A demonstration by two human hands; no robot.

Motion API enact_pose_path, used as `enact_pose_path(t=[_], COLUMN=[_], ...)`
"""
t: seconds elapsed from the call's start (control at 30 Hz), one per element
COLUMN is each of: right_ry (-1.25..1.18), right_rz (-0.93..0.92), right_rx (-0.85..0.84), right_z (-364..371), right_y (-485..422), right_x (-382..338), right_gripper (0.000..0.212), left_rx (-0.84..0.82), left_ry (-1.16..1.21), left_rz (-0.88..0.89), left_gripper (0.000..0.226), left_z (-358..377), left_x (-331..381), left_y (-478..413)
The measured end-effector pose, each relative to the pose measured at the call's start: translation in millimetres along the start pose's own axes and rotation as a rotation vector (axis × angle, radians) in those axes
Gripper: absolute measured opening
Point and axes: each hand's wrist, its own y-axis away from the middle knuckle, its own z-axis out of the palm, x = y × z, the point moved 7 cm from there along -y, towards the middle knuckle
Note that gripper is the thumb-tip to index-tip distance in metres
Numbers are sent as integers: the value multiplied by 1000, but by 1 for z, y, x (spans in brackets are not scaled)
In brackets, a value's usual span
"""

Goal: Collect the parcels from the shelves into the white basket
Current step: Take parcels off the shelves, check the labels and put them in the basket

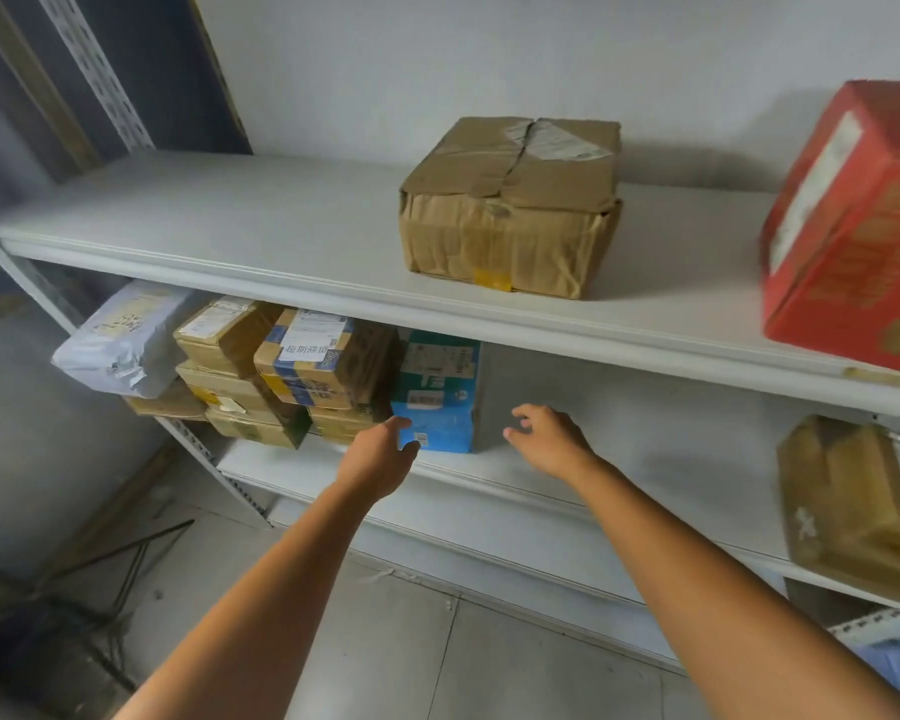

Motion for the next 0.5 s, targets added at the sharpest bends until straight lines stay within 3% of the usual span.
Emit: enact_pose_path(t=[0.3,0.4,0.5], right_ry=[-152,-318,-519], right_rz=[46,41,42], right_rx=[109,116,147], right_z=[52,69,82], right_y=[-89,-106,-113], right_x=[-23,-28,-27], right_gripper=[50,40,31], left_rx=[104,84,121], left_ry=[108,155,287], left_rz=[45,37,44], left_gripper=[45,58,56], left_z=[28,40,40], left_x=[-27,-36,-40], left_y=[-73,-83,-88])
